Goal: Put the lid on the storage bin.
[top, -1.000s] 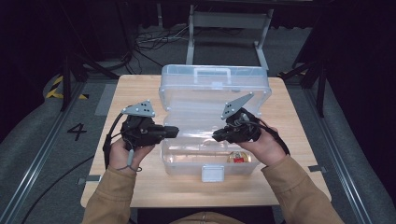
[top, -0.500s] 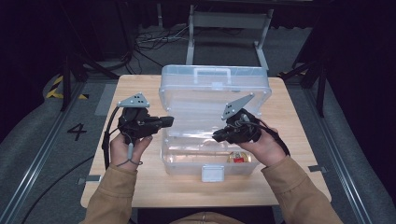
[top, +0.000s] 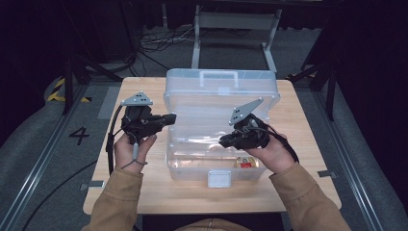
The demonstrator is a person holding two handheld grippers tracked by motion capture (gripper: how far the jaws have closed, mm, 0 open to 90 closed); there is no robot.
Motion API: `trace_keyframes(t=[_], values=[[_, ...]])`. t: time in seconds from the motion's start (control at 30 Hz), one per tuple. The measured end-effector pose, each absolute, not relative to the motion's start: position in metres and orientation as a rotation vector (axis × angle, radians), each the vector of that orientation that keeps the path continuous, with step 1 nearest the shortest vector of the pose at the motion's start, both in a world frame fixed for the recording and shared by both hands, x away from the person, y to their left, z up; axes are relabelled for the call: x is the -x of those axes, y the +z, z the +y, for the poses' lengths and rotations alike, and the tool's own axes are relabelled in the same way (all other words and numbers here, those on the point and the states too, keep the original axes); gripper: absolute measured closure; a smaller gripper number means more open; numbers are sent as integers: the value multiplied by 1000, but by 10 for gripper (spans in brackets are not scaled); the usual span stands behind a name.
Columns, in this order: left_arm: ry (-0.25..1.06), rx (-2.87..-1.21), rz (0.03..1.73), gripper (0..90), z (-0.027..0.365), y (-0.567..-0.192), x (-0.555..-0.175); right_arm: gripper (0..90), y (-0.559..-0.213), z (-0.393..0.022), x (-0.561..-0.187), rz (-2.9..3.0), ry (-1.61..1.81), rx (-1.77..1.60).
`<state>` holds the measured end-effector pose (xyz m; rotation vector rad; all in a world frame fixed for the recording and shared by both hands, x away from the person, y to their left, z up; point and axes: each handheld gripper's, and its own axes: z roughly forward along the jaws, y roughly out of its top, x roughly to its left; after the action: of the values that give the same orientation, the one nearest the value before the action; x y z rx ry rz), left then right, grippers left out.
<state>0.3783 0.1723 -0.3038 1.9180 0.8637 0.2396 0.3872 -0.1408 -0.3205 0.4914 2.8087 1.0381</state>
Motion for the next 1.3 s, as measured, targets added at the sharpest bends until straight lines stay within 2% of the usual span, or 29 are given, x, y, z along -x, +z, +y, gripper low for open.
trace_keyframes(t=[0.83,1.3], values=[[252,-1894,901,896,178,-306,-386,783,-319,-159,-371,2732,1131,-521],[240,-1935,882,896,179,-305,-384,876,-311,-200,-362,2582,1279,-628]])
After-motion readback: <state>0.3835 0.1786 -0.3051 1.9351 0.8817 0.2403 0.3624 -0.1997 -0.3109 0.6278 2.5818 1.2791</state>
